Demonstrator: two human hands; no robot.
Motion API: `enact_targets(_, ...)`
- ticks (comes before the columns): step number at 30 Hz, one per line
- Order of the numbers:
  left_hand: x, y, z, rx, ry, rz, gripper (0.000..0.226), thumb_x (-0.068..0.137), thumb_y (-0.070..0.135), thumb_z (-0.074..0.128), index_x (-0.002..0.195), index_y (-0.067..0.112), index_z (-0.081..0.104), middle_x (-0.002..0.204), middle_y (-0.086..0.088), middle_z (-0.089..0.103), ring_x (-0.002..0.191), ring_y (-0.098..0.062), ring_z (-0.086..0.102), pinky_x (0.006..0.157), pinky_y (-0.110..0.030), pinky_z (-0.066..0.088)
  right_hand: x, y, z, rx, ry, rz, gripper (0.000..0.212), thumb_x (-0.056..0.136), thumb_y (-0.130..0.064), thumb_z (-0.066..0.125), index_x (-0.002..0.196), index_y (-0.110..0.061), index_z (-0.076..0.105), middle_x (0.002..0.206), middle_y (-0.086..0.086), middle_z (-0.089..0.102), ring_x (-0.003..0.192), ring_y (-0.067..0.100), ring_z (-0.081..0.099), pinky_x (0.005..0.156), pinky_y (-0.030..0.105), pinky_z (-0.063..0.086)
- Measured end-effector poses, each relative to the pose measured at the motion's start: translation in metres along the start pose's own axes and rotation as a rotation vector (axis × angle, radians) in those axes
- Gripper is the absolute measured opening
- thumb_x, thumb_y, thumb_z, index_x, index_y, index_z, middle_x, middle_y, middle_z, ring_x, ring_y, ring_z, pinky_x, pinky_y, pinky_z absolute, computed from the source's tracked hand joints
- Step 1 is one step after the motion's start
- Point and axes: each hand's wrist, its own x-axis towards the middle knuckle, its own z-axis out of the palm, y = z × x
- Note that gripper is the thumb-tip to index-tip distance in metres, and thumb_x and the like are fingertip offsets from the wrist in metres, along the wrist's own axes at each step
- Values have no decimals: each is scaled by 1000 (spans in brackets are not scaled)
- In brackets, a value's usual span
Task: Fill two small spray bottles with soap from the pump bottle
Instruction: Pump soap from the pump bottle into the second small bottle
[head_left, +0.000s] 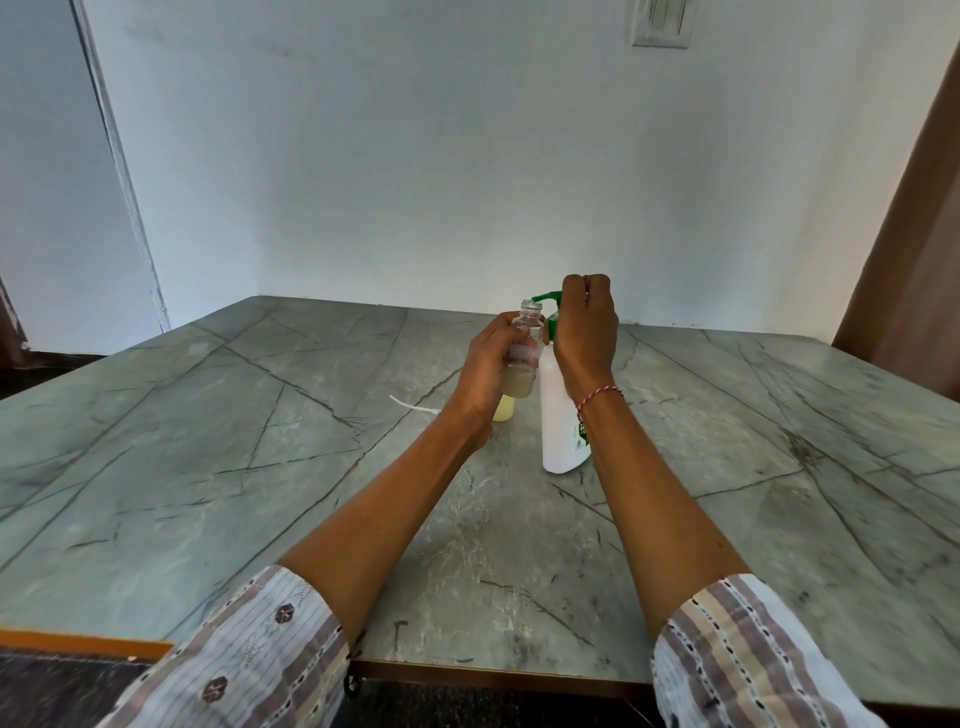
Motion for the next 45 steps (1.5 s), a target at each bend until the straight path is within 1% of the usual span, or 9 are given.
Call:
enact_targets(8,0,0,2,-2,-5,-8,21,95,18,37,101,21,57,81,1,61,72,-11,56,64,-24,45,2,3,-5,-47,-24,-24,16,98,-21,30,91,-11,41,73,-1,43,66,14,42,57,18,35)
enact_targets(10,0,-1,2,5,-8,-4,22,95,19,36,100,23,57,81,2,61,71,-10,56,64,-24,46,2,5,-7,-62,-56,-33,21,99,-29,28,93,-14,41,85,4,46,76,17,43,68,25,35)
enact_targets(14,-1,0,4,24,-13,7,25,96,21,36,91,33,57,78,6,61,66,-3,57,60,-18,47,6,2,-4,-11,-28,61,44,97,-49,26,92,-12,48,71,-7,47,64,6,47,57,19,33)
enact_targets(18,-1,0,3,-1,-9,15,25,95,19,37,89,32,57,75,6,61,59,3,58,59,-18,47,7,3,-4,47,-48,81,27,97,-35,37,97,-11,49,85,-1,50,68,5,46,57,19,32)
enact_targets(23,-2,1,2,-18,-8,12,24,95,19,37,90,31,58,78,3,61,69,-8,56,64,-24,46,4,3,-5,29,-72,21,15,96,-25,35,91,-13,43,92,5,46,82,17,46,66,27,36)
enact_targets(30,-3,3,2,-17,-21,12,24,95,18,36,90,28,58,80,1,60,71,-10,55,63,-24,45,4,2,-4,111,-37,46,14,95,-20,38,90,-9,43,70,-5,44,64,7,45,57,21,36)
enact_targets(36,-2,1,3,-9,-16,6,24,95,18,36,90,30,57,77,4,60,69,-8,55,64,-24,45,3,2,-4,94,-33,46,14,97,-19,36,89,-9,42,68,-6,42,61,6,43,56,20,35)
enact_targets(40,-2,0,3,2,-10,10,25,95,20,37,88,33,58,72,9,62,63,-2,57,61,-20,47,4,5,-6,-8,-52,8,23,99,-28,31,91,-11,43,81,1,46,72,15,44,54,23,28)
enact_targets(45,-2,-1,4,20,-5,21,27,96,22,35,87,34,57,73,11,62,67,-4,57,64,-22,48,7,3,-2,-27,-45,65,41,97,-48,28,92,-13,48,70,-10,46,64,6,46,57,17,32)
